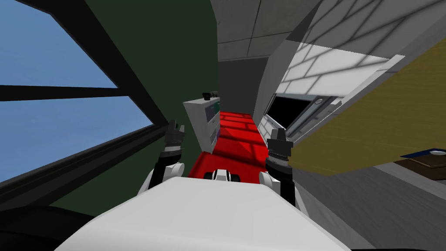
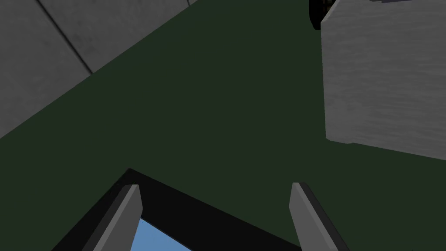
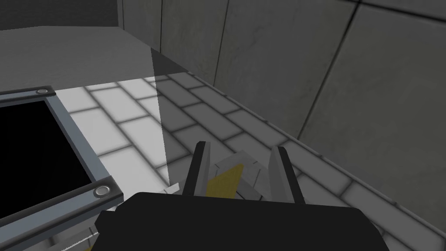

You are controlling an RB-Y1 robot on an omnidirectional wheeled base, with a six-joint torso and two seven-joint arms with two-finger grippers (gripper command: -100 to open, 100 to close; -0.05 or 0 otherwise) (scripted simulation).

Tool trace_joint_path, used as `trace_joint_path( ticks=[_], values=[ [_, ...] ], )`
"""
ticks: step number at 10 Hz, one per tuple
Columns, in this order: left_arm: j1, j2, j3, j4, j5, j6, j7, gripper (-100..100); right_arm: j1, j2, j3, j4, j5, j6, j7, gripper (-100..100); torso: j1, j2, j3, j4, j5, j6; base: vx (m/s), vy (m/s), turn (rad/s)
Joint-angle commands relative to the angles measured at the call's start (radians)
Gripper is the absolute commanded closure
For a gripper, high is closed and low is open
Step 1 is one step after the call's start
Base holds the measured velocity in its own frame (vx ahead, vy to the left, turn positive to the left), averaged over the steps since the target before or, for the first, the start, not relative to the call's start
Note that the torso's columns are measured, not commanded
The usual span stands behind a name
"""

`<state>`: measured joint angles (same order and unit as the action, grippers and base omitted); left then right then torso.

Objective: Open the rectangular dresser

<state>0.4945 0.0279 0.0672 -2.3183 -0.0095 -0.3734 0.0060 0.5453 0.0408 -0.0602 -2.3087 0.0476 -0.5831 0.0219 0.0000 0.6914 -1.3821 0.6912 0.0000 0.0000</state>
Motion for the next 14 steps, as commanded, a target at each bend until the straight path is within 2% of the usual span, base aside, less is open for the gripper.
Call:
trace_joint_path(
  ticks=[1,5,6,9,10,11,12,14],
  values=[
    [-0.031,0.050,-0.003,0.022,0.006,0.031,0.001,-100,0.000,0.000,0.000,0.000,0.000,0.000,0.000,0,0.000,0.033,-0.069,0.033,0.000,0.000,0.012,0.009,-0.031],
    [-0.129,0.115,-0.015,0.092,0.026,0.131,0.004,-100,0.000,0.000,0.000,0.001,0.000,0.000,0.000,0,0.000,0.046,-0.094,0.047,0.000,0.000,0.021,0.021,-0.039],
    [-0.136,0.115,-0.015,0.092,0.026,0.136,0.004,-100,0.000,0.000,0.000,0.001,0.000,0.000,0.000,0,0.000,0.046,-0.094,0.047,0.000,0.000,0.020,0.021,-0.012],
    [-0.248,0.147,-0.027,0.164,0.048,0.234,0.008,-100,0.000,0.000,0.000,0.001,0.000,0.000,0.000,0,0.000,0.046,-0.094,0.047,0.000,0.000,0.031,0.022,-0.054],
    [-0.249,0.147,-0.027,0.164,0.048,0.251,0.008,-100,0.000,0.000,0.000,0.001,0.000,0.000,0.000,0,0.000,0.046,-0.094,0.047,0.000,0.000,0.028,0.022,-0.022],
    [-0.292,0.156,-0.032,0.190,0.056,0.289,0.009,-100,0.000,0.000,0.000,0.001,0.000,0.000,0.000,0,0.000,0.047,-0.094,0.047,0.000,0.000,0.021,0.023,-0.034],
    [-0.292,0.156,-0.032,0.190,0.056,0.294,0.009,-100,0.000,0.000,0.000,0.001,0.000,0.000,0.000,0,0.000,0.047,-0.093,0.047,0.000,0.000,0.018,0.020,-0.026],
    [-0.365,0.173,-0.041,0.246,0.074,0.365,0.012,-100,0.000,0.000,0.000,0.001,0.000,0.000,0.000,0,0.000,0.047,-0.094,0.047,0.000,0.000,0.033,0.029,-0.065]
  ],
)
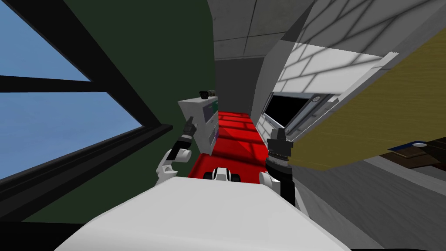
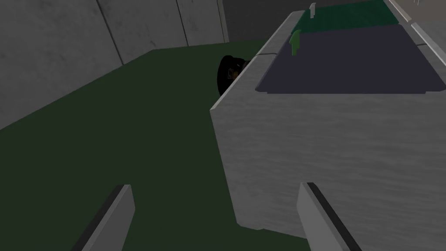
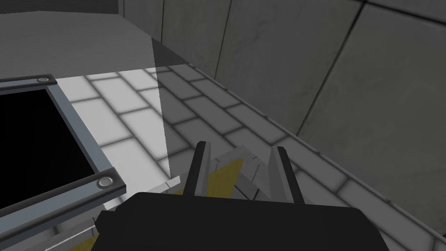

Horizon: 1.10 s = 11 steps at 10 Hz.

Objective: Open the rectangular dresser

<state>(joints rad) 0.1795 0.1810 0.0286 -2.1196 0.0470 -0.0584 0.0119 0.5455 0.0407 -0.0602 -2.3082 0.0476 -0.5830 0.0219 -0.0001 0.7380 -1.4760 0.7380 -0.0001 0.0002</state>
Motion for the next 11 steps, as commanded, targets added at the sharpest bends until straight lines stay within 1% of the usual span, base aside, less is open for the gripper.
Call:
trace_joint_path(
  ticks=[1,2,3,4,5,6,7,8,9,10,11],
  values=[
    [-0.070,0.020,-0.003,0.047,0.018,0.072,0.007,-100,0.000,0.000,0.000,0.000,0.000,0.000,0.000,0,0.001,-0.001,-0.001,0.000,0.000,0.000,0.030,0.028,-0.027],
    [-0.110,0.029,-0.008,0.076,0.027,0.108,0.008,-100,0.000,0.000,0.000,0.000,0.000,0.000,0.000,0,0.000,0.000,0.000,0.000,0.000,-0.001,0.024,0.022,-0.043],
    [-0.118,0.029,-0.008,0.076,0.027,0.121,0.008,-100,0.000,0.000,0.000,0.000,0.000,0.000,0.000,0,0.000,0.000,0.000,0.000,0.000,0.000,0.022,0.019,-0.026],
    [-0.158,0.038,-0.013,0.107,0.037,0.163,0.010,-100,0.000,0.000,0.000,0.000,0.000,0.000,0.000,0,0.000,0.001,0.000,0.000,0.000,0.000,0.030,0.020,-0.043],
    [-0.169,0.038,-0.013,0.107,0.037,0.172,0.010,-100,0.000,0.000,0.000,0.000,0.000,0.000,0.000,0,0.000,0.000,0.000,0.000,0.000,0.000,0.024,0.021,-0.032],
    [-0.206,0.047,-0.019,0.140,0.047,0.216,0.011,-100,0.000,0.000,0.000,0.000,0.000,0.000,0.000,0,0.000,0.000,0.000,0.000,0.000,0.000,0.027,0.028,-0.049],
    [-0.220,0.047,-0.019,0.140,0.047,0.224,0.011,-100,0.000,0.000,0.000,0.000,0.000,0.000,0.000,0,0.001,0.000,0.000,0.000,0.000,0.000,0.019,0.024,-0.033],
    [-0.256,0.055,-0.025,0.173,0.057,0.265,0.013,-100,0.000,0.000,0.000,0.000,0.000,0.000,0.000,0,0.000,0.000,0.000,0.000,0.000,0.000,0.023,0.023,-0.049],
    [-0.273,0.055,-0.025,0.173,0.057,0.277,0.013,-100,0.000,0.000,0.000,0.000,0.000,0.000,0.000,0,0.000,0.000,0.000,0.000,0.000,0.000,0.025,0.019,-0.034],
    [-0.309,0.064,-0.031,0.209,0.068,0.309,0.015,-100,0.000,0.000,0.000,0.000,0.000,0.000,0.000,0,0.000,0.000,0.000,0.000,0.000,0.000,0.024,0.024,-0.046],
    [-0.327,0.064,-0.031,0.209,0.068,0.332,0.015,-100,0.000,0.000,0.000,0.000,0.000,0.000,0.000,0,0.000,0.000,0.000,0.000,0.000,0.000,0.020,0.024,-0.036]
  ],
)
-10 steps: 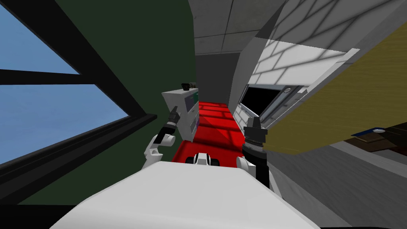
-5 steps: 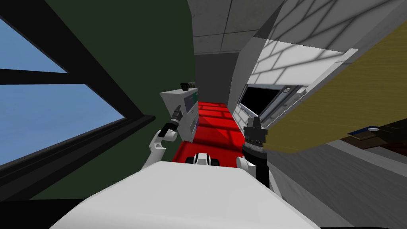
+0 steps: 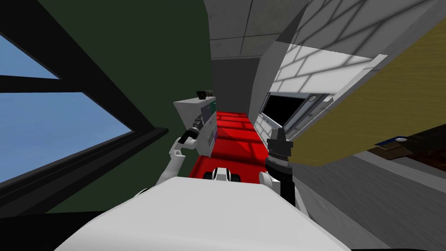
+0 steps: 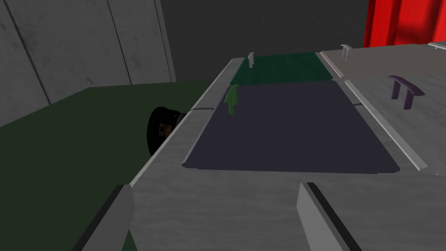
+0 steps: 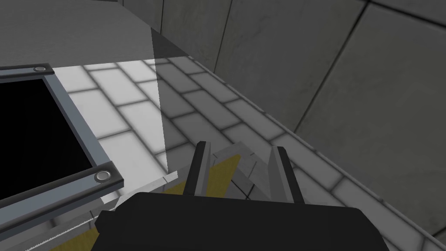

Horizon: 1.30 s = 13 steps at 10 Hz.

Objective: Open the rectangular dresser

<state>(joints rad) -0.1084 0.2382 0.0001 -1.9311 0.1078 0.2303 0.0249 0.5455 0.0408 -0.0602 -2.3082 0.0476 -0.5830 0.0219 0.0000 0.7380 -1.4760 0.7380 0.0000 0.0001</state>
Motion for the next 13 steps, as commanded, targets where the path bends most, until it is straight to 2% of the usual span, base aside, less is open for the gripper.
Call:
trace_joint_path(
  ticks=[1,2,3,4,5,6,7,8,9,10,11,12,13],
  values=[
    [-0.074,0.016,-0.008,0.057,0.017,0.076,0.004,-100,0.000,0.000,0.000,0.000,0.000,0.000,0.000,0,0.000,0.000,0.000,0.000,0.000,0.000,0.027,0.026,-0.058],
    [-0.094,0.016,-0.008,0.057,0.017,0.098,0.004,-100,0.000,0.000,0.000,0.000,0.000,0.000,0.000,0,0.000,0.000,0.000,0.000,0.000,0.000,0.022,0.028,-0.028],
    [-0.127,0.026,-0.014,0.096,0.028,0.131,0.005,-100,0.000,0.000,0.000,0.000,0.000,0.000,0.000,0,0.000,0.000,0.000,0.000,0.000,0.000,0.026,0.035,-0.048],
    [-0.149,0.026,-0.014,0.096,0.028,0.154,0.005,-100,0.000,0.000,0.000,0.000,0.000,0.000,0.000,0,0.001,0.000,0.000,0.000,0.000,0.000,0.027,0.027,-0.032],
    [-0.178,0.035,-0.020,0.130,0.039,0.190,0.007,-100,0.000,0.000,0.000,0.000,0.000,0.000,0.000,0,0.000,0.000,0.000,0.000,0.000,0.000,0.030,0.024,-0.067],
    [-0.206,0.035,-0.020,0.137,0.039,0.210,0.007,-100,0.000,0.000,0.000,0.000,0.000,0.000,0.000,0,0.000,0.000,0.000,0.000,0.000,0.000,0.022,0.022,-0.027],
    [-0.242,0.046,-0.026,0.179,0.049,0.242,0.009,-100,0.000,0.000,0.000,0.000,0.000,0.000,0.000,0,0.000,0.000,0.000,0.000,0.000,0.000,0.027,0.029,-0.054],
    [-0.262,0.046,-0.026,0.179,0.049,0.266,0.009,-100,0.000,0.000,0.000,0.000,0.000,0.000,0.000,0,0.000,0.000,0.000,0.000,0.000,0.000,0.025,0.027,-0.030],
    [-0.299,0.057,-0.032,0.222,0.060,0.298,0.011,-100,0.000,0.000,0.000,0.000,0.000,0.000,0.000,0,0.000,0.000,0.000,0.000,0.000,0.000,0.027,0.026,-0.046],
    [-0.318,0.057,-0.032,0.222,0.060,0.322,0.011,-100,0.000,0.000,0.000,0.000,0.000,0.000,0.000,0,0.000,0.000,0.000,0.000,0.000,0.000,0.020,0.022,-0.029],
    [-0.351,0.069,-0.038,0.265,0.070,0.351,0.012,-100,0.000,0.000,0.000,0.000,0.000,0.000,0.000,0,0.000,0.000,0.000,0.000,0.000,0.000,0.024,0.029,-0.048],
    [-0.375,0.069,-0.038,0.267,0.070,0.378,0.012,-100,0.000,0.000,0.000,0.000,0.000,0.000,0.000,0,0.000,0.000,0.000,0.000,0.000,0.000,0.021,0.027,-0.036],
    [-0.403,0.080,-0.045,0.302,0.081,0.411,0.014,-100,0.000,0.000,0.000,0.000,0.000,0.000,0.000,0,0.000,0.000,0.000,0.000,0.000,0.000,0.024,0.028,-0.060]
  ],
)
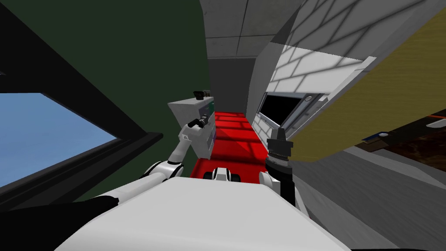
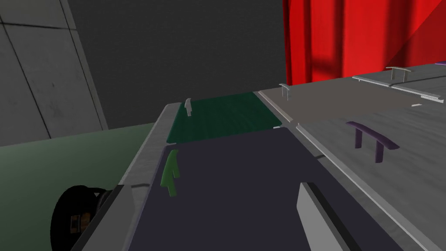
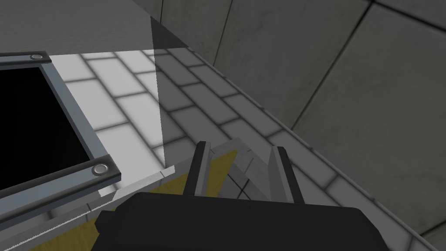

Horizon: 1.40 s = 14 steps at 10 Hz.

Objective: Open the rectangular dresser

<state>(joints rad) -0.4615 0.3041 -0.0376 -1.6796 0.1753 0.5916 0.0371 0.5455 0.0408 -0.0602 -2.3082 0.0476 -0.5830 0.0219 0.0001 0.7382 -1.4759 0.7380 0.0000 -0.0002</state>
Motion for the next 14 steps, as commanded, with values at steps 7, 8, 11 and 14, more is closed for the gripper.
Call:
trace_joint_path(
  ticks=[7,8,11,14],
  values=[
    [-0.243,0.050,-0.025,0.204,0.044,0.237,0.007,-100,0.000,0.000,0.000,0.000,0.000,0.000,0.000,0,0.000,0.000,0.000,0.000,0.000,0.000,0.022,0.026,-0.040],
    [-0.277,0.062,-0.031,0.242,0.053,0.269,0.008,-100,0.000,0.000,0.000,0.000,0.000,0.000,0.000,0,0.000,0.000,0.000,0.000,0.000,0.000,0.020,0.026,-0.044],
    [-0.349,0.074,-0.037,0.299,0.063,0.341,0.010,-100,0.000,0.000,0.000,0.000,0.000,0.000,0.000,0,0.000,0.000,0.000,0.000,0.000,0.000,0.021,0.023,-0.034],
    [-0.438,0.097,-0.048,0.387,0.081,0.426,0.013,-100,0.000,0.000,0.000,0.000,0.000,0.000,0.000,0,0.000,0.000,0.000,0.000,0.000,0.000,0.021,0.025,-0.039]
  ],
)
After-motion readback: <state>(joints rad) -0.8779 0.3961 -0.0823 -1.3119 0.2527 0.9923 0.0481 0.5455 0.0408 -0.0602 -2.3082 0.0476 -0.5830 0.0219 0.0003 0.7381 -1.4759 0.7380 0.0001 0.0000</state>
